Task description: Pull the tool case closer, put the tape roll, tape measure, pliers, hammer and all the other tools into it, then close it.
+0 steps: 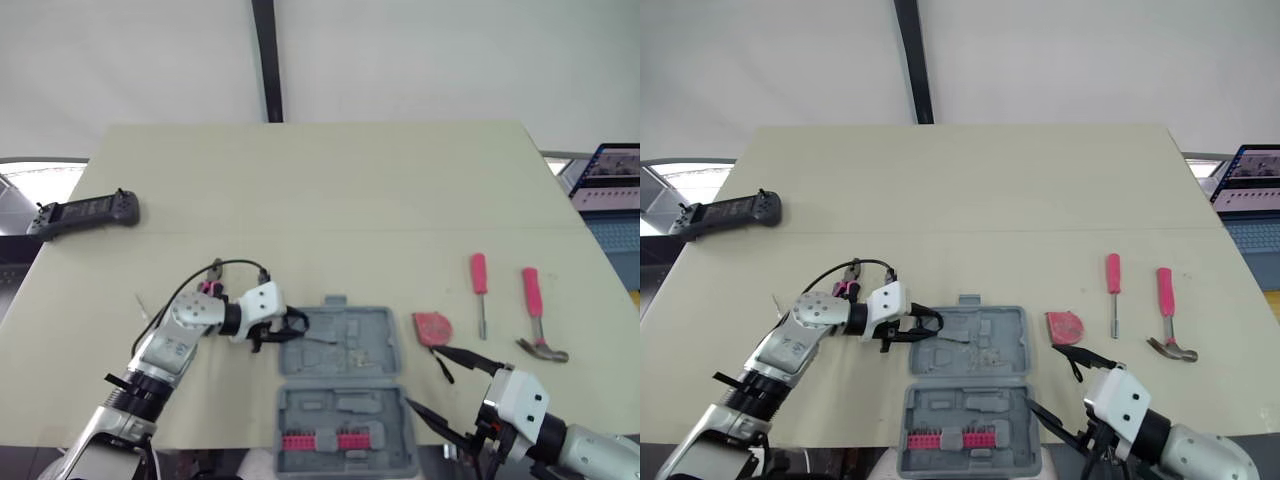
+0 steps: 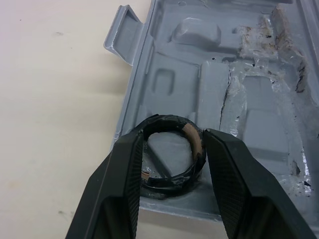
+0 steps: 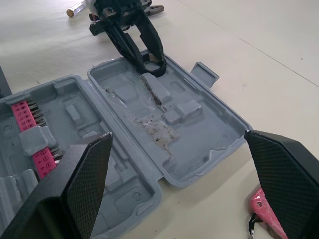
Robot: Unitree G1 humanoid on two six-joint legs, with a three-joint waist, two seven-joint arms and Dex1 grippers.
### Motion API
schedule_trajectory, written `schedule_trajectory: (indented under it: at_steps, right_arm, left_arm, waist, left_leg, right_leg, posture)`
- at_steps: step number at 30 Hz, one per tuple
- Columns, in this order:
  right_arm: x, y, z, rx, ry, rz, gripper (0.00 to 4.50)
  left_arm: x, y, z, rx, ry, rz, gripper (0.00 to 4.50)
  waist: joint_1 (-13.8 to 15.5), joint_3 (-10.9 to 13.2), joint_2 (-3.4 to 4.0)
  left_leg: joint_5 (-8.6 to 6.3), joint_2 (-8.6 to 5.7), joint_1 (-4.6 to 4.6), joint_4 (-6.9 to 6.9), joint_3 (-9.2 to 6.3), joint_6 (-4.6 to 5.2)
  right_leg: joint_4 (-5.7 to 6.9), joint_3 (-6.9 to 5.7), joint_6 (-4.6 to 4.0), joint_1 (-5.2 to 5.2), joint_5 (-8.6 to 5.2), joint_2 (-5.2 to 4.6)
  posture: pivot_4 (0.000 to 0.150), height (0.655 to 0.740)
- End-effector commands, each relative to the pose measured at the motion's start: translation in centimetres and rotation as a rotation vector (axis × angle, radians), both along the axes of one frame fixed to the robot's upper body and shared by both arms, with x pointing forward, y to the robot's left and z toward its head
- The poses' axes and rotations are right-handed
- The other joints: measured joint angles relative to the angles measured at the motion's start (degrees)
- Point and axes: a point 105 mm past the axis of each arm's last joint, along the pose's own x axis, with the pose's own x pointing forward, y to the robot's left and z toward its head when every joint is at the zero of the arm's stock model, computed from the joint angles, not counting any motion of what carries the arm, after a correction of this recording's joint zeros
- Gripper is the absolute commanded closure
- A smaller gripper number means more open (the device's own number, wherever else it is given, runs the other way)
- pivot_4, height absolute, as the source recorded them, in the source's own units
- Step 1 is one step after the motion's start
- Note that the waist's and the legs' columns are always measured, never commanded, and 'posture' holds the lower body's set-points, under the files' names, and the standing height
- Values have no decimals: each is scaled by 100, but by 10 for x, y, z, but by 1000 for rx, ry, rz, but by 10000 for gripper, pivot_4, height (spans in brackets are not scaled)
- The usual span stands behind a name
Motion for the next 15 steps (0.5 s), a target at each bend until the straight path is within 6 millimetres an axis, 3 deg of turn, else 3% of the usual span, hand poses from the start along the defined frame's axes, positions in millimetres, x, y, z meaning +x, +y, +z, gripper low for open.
schedule_trajectory:
  at_steps: [1,8,11,15]
  right_arm:
    - [0,-1,8,-4,-32,-5,0]
    - [0,-1,8,-4,-31,-4,0]
    - [1,-1,8,1,-32,-6,0]
    - [3,-1,9,14,-35,-18,0]
  left_arm:
    - [-1,-1,-1,4,-8,-6,24192]
    - [0,-4,6,-43,-7,6,24192]
    - [3,-9,25,-133,-18,28,24192]
    - [-2,-7,76,-303,-34,61,24192]
  waist:
    - [0,0,0]
    - [4,0,0]
    - [5,0,0]
    - [-7,0,0]
  left_leg:
    - [0,0,0,0,0,0]
    - [0,0,0,0,0,0]
    - [0,0,-1,0,0,0]
    - [0,1,-3,0,-1,0]
  right_leg:
    - [0,0,0,0,0,0]
    - [0,0,0,0,0,0]
    - [0,0,0,0,0,0]
    - [0,0,0,-1,0,0]
  posture:
    - [1500,7400]
    - [1500,7400]
    - [1500,7400]
    - [1500,7400]
